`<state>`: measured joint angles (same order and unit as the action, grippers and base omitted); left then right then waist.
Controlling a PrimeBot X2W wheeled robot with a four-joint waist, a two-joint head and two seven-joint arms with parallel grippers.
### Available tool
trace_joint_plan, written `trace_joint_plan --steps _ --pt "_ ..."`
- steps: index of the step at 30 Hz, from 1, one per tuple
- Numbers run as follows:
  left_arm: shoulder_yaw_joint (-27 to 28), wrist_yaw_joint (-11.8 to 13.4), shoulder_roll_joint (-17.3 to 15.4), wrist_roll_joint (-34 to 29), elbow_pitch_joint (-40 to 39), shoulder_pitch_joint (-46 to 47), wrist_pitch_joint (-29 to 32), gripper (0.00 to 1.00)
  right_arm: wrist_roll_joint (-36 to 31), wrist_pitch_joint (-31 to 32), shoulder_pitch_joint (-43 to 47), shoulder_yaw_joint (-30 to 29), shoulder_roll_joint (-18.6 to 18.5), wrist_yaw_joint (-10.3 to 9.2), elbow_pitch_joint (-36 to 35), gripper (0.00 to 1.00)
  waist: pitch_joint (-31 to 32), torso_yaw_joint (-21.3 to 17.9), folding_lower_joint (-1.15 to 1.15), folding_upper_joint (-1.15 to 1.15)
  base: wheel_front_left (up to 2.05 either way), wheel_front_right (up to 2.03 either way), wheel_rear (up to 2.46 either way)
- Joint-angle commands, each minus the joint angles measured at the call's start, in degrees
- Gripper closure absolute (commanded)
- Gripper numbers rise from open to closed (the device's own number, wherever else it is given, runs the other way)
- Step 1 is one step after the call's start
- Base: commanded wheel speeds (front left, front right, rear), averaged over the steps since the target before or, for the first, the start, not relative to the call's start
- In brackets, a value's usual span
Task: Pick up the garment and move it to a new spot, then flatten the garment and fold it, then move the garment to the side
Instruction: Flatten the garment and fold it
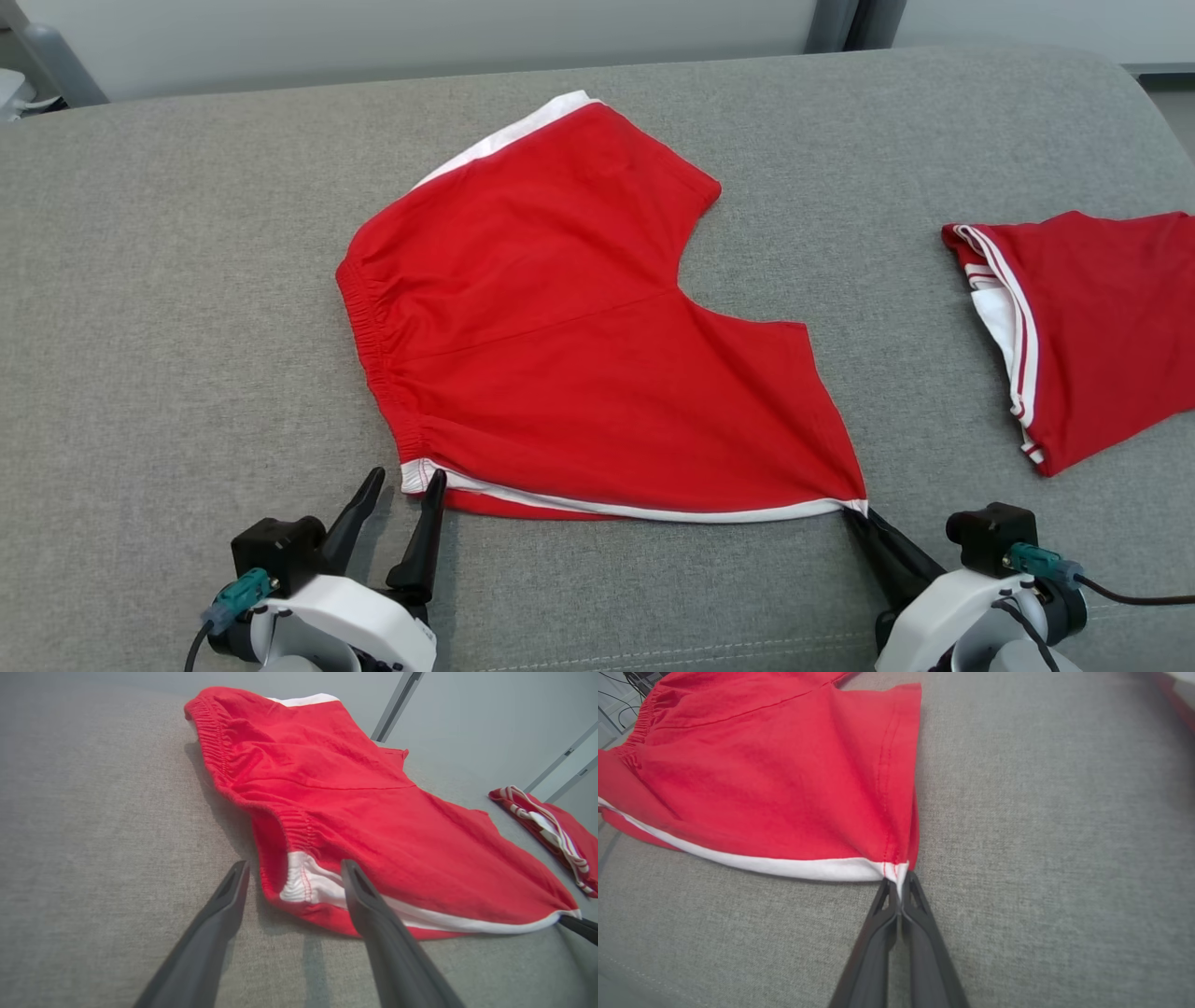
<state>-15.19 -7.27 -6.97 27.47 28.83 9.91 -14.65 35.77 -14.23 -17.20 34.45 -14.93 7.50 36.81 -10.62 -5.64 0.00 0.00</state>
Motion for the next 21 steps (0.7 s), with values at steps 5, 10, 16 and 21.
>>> trace_joint_plan --steps 5,10,16,21 --pt "-0.4 -0.2 -1.7 1.5 0.0 3.1 -0.3 0.76 0.4 -0.8 -0.8 0.8 -0.7 -0.01 -1.2 1.0 -0.6 -0.5 0.0 0.0 0.0 0.0 0.0" --pt "-1.5 -0.2 -2.2 2.5 0.5 3.5 -0.3 1.0 0.4 -0.8 -1.1 0.5 -0.8 -0.01 -1.3 1.0 -0.7 -0.3 0.0 0.0 0.0 0.0 0.0" --pt "-3.5 -0.2 -3.2 4.9 2.2 2.4 -0.3 1.0 0.9 -0.8 -0.5 0.0 -1.1 -0.01 -0.7 1.0 0.7 0.7 0.0 0.0 0.0 0.0 0.0" --pt "-2.6 -0.2 -3.9 4.9 3.6 -0.2 -0.3 1.0 1.2 -0.8 0.9 -0.4 -1.5 -0.01 -0.6 1.0 3.0 1.8 0.0 0.0 0.0 0.0 0.0"
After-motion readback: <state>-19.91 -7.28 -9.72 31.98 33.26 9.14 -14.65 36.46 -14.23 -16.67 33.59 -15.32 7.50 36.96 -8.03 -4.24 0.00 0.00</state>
